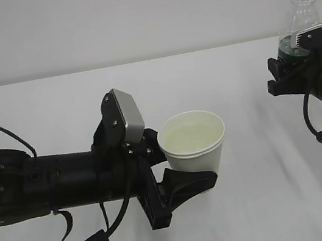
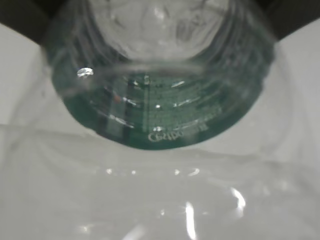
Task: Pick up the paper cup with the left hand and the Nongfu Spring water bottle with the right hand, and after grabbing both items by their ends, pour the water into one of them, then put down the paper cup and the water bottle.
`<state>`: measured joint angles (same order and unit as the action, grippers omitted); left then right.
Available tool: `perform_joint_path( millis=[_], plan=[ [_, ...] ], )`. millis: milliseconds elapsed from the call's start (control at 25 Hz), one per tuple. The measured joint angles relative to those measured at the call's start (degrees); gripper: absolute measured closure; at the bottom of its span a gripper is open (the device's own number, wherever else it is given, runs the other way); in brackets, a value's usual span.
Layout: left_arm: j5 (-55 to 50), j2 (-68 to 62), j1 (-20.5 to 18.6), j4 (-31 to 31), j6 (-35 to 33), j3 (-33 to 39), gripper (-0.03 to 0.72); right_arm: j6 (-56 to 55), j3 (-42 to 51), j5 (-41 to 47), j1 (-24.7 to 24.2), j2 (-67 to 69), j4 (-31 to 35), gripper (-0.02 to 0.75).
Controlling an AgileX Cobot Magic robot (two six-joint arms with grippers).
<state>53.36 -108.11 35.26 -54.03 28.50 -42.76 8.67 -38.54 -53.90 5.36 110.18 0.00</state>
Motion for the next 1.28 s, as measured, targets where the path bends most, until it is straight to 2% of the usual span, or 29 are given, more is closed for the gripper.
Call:
perform_joint_path(
  millis=[1280],
  plan=[
    [0.0, 0.0, 0.0, 1.4, 0.0, 0.0, 0.216, -2.9, 0.0, -10.0, 0.0, 10.8, 2.9, 0.246]
  ],
)
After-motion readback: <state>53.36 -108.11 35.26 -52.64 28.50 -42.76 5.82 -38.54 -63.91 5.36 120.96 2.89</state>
